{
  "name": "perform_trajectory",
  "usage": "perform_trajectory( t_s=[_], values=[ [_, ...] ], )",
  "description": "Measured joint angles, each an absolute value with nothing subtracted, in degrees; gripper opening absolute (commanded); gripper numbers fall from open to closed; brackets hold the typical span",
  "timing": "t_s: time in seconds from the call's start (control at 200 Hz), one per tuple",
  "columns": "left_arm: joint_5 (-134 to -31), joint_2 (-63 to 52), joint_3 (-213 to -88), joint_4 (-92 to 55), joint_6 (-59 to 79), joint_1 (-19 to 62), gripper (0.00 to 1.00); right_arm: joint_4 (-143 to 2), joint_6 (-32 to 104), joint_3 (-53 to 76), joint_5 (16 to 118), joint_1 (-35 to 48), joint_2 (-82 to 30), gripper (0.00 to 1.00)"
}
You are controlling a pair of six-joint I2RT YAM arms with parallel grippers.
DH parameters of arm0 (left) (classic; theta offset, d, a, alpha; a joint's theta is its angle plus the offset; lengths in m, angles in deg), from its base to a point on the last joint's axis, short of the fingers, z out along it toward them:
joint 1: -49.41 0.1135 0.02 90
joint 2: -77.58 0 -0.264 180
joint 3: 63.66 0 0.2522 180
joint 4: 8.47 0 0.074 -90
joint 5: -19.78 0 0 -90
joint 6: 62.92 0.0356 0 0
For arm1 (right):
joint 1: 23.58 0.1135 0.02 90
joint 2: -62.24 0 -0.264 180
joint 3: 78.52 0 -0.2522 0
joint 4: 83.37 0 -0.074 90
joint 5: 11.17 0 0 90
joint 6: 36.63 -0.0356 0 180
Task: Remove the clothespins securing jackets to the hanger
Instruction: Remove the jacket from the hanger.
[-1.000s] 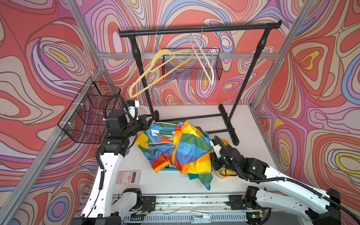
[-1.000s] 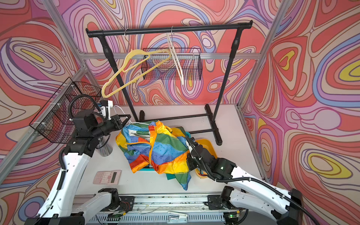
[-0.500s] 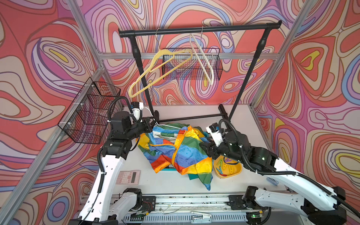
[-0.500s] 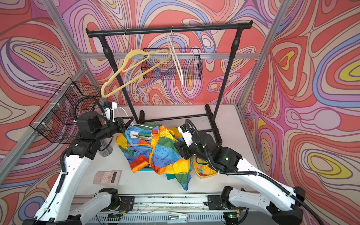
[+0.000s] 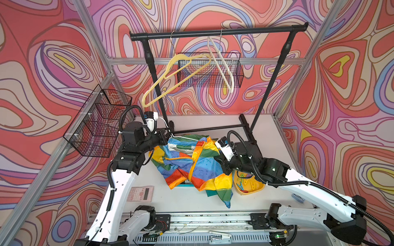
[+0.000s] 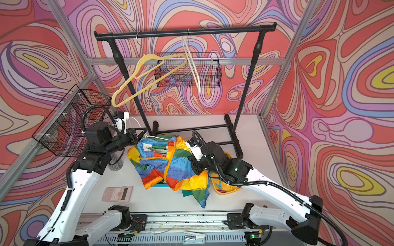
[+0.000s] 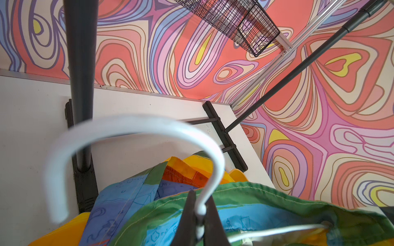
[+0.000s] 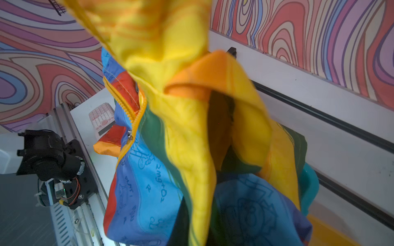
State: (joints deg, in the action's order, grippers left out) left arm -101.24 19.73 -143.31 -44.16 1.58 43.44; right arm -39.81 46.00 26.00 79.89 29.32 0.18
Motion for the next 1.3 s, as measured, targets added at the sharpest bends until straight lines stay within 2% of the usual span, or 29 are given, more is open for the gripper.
perform_trajectory(
  t_s=[0.496, 0.731, 1.037, 1.062, 1.092, 1.122, 1.167, 1.222, 1.302],
  values=[
    [-109.7, 18.22, -143.31, -42.79, -5.3, 48.05, 0.0, -46.72, 37.12, 45.3, 83.54, 29.36, 15.13, 0.0],
    [-111.87, 18.22, -143.29, -41.0, -8.19, 49.27, 0.0, -51.05, 33.82, 48.27, 83.69, 29.19, 13.6, 0.0],
    [-112.17, 19.12, -141.19, -34.35, -13.65, 48.22, 0.0, -52.31, 33.1, 45.98, 82.75, 28.99, 1.58, 0.0],
    [-111.21, 19.54, -140.9, -34.35, -13.58, 47.37, 0.0, -52.1, 33.1, 45.43, 82.69, 28.99, 1.03, 0.05],
    [-110.07, 20.13, -140.69, -34.37, -13.39, 46.15, 0.0, -51.85, 33.12, 44.65, 82.62, 29.01, 0.53, 0.15],
    [-109.07, 20.69, -140.6, -34.44, -13.04, 44.68, 0.0, -51.64, 33.21, 43.92, 82.56, 29.1, 0.4, 0.29],
    [-108.02, 21.46, -140.51, -34.37, -12.62, 42.78, 0.0, -51.07, 33.58, 42.59, 82.45, 29.23, 0.47, 0.4],
    [-107.06, 22.36, -140.34, -34.11, -12.3, 40.77, 0.0, -50.32, 34.13, 41.08, 82.4, 29.39, 0.99, 0.5],
    [-105.24, 22.86, -139.88, -33.76, -11.66, 38.91, 0.0, -48.23, 35.16, 39.16, 82.78, 29.52, 3.13, 0.55]
  ],
)
